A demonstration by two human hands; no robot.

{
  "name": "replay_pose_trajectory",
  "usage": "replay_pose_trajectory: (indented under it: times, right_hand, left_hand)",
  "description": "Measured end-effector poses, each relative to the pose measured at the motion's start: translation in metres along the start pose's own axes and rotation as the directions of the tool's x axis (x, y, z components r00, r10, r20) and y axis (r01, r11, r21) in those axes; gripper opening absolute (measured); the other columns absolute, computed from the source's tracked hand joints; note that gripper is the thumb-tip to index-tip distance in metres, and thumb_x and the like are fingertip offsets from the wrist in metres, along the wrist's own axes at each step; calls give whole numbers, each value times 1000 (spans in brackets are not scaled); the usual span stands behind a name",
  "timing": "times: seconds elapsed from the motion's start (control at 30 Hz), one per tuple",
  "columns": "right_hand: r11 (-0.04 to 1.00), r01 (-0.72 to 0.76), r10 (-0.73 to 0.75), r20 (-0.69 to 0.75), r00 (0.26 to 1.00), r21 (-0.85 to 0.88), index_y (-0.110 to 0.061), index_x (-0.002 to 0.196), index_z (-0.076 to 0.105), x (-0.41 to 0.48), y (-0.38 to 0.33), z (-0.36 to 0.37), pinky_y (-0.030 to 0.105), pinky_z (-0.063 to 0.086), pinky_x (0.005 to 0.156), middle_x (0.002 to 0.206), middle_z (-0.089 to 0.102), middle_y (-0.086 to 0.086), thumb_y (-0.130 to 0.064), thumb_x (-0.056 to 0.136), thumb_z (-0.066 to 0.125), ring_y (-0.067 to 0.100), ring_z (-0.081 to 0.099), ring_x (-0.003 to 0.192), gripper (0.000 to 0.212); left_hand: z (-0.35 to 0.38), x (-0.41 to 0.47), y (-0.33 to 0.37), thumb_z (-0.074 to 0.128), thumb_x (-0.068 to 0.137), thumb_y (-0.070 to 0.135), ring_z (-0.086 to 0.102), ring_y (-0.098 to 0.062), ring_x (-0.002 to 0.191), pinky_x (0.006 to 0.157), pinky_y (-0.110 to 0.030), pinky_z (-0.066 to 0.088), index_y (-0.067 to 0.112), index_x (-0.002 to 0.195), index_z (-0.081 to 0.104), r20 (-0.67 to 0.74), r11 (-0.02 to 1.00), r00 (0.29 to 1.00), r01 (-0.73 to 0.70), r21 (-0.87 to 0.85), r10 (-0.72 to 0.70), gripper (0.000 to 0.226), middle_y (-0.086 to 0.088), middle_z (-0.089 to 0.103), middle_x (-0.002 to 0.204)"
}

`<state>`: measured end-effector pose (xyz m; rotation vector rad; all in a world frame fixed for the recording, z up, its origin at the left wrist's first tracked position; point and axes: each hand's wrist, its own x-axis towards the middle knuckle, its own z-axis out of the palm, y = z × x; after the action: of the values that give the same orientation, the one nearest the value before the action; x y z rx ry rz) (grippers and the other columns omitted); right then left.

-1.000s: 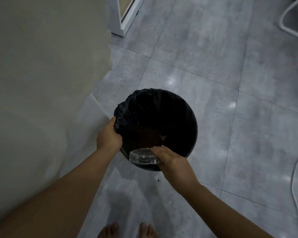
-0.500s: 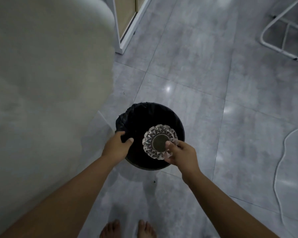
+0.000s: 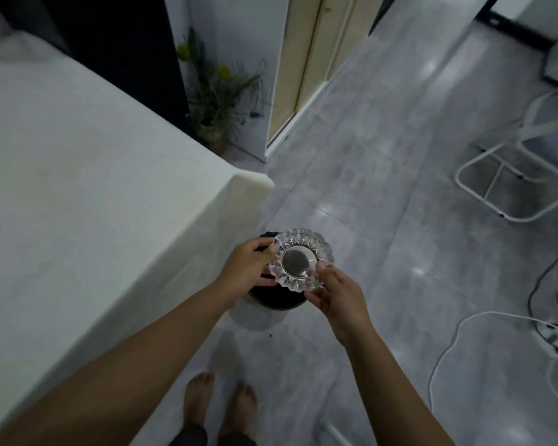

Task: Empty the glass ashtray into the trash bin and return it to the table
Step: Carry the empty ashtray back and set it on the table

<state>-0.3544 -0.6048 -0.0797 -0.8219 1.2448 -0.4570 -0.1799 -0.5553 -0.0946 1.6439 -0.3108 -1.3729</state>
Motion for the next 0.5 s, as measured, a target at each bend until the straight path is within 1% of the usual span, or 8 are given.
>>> replay_pose_trajectory:
  times: [0.1,0.17,0.2,0.27,0.33,0.4,0.43,0.5]
  right_hand:
    - [996,29,-23,70,997,-84,-18,88,76,-41,-23,18,27,60,67,100,77,11,-33,90,63,28,69,85,20]
    - [988,56,-39,118,992,-143,-18,86,76,-61,-33,33,28,60,67,101,77,8,-32,91,62,30,70,87,20]
    - [984,68,-43,148,988,-165,-17,87,75,-70,-36,43,29,60,69,103,76,8,-31,92,61,32,71,92,20]
    - [976,73,-30,208,978,-203,-16,88,74,-85,-42,64,33,61,73,107,74,13,-28,94,59,34,70,99,20]
    - [966,74,-10,250,968,-249,-15,85,74,-98,-46,87,34,62,74,110,70,24,-25,94,59,35,69,96,21]
    - [958,71,19,307,951,-278,-9,89,74,-108,-45,110,34,62,73,112,65,33,-24,94,59,36,68,93,22]
    - [957,66,36,343,939,-282,-5,94,73,-112,-44,122,34,62,73,113,65,33,-24,95,59,36,68,93,23]
    - [946,69,70,407,911,-318,0,101,70,-117,-40,146,34,62,74,112,68,30,-23,94,59,32,68,91,27]
  left_hand:
    - [-17,-53,15,58,95,21,67,-16,67,60,-33,63,9,132,56,-83,998,996,-46,-39,43,39,-8,66,105]
    - [-31,-83,20,58,95,20,68,-24,71,66,-39,62,8,131,58,-140,994,989,-66,-85,54,38,-13,68,109]
    - [-39,-96,22,58,95,19,68,-26,73,66,-38,61,7,130,59,-169,991,984,-80,-104,61,37,-16,69,112]
    - [-57,-119,24,57,95,17,68,-24,68,60,-32,61,7,126,61,-222,985,972,-110,-133,79,32,-16,70,108]
    - [-78,-140,25,56,95,16,67,-17,60,57,-29,60,12,121,61,-280,979,955,-138,-150,92,27,-10,69,98]
    - [-101,-160,24,57,95,16,65,-21,64,58,-28,60,11,125,61,-346,972,934,-158,-175,90,31,-12,69,102]
    - [-113,-169,23,57,95,16,65,-23,68,58,-28,60,10,126,61,-377,968,922,-171,-187,90,32,-15,69,105]
    - [-138,-186,17,58,94,17,66,-23,71,57,-25,61,11,124,62,-443,955,892,-205,-213,92,31,-13,71,101]
